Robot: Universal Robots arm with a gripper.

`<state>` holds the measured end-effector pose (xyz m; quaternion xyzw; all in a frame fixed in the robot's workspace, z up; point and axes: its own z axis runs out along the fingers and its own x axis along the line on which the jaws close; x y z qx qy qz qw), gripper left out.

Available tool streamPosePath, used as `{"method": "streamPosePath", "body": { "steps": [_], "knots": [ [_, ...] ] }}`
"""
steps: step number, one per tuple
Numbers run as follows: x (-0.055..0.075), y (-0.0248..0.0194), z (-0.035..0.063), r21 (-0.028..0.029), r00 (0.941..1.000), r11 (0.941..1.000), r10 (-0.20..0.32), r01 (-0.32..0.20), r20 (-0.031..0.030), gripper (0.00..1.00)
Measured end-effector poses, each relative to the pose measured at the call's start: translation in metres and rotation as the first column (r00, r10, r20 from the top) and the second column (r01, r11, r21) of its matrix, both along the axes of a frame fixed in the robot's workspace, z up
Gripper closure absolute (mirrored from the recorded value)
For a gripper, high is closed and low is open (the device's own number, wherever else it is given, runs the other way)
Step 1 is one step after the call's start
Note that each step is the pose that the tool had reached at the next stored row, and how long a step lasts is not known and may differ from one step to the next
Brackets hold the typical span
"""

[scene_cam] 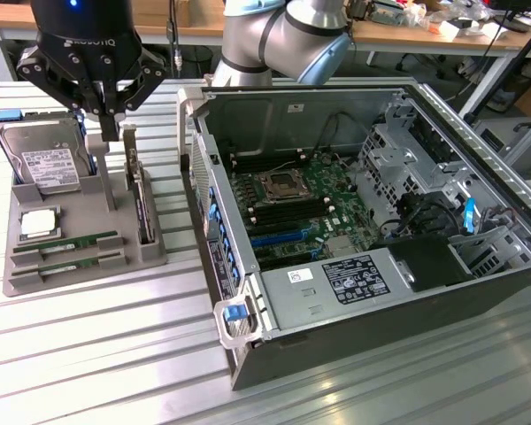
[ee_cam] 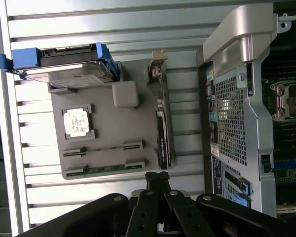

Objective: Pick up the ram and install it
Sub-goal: 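Reach for the ram, then pick up the ram and move it above insertion slot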

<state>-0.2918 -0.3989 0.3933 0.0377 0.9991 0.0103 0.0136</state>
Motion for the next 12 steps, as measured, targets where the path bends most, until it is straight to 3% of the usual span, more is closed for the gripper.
{"method": "streamPosePath", "body": {
  "steps": [12],
  "knots": [
    [-0.0035,0.0000,0.0000,0.0000,1.0000,1.0000,0.000,0.000,0.0000,0.89]
  ]
}}
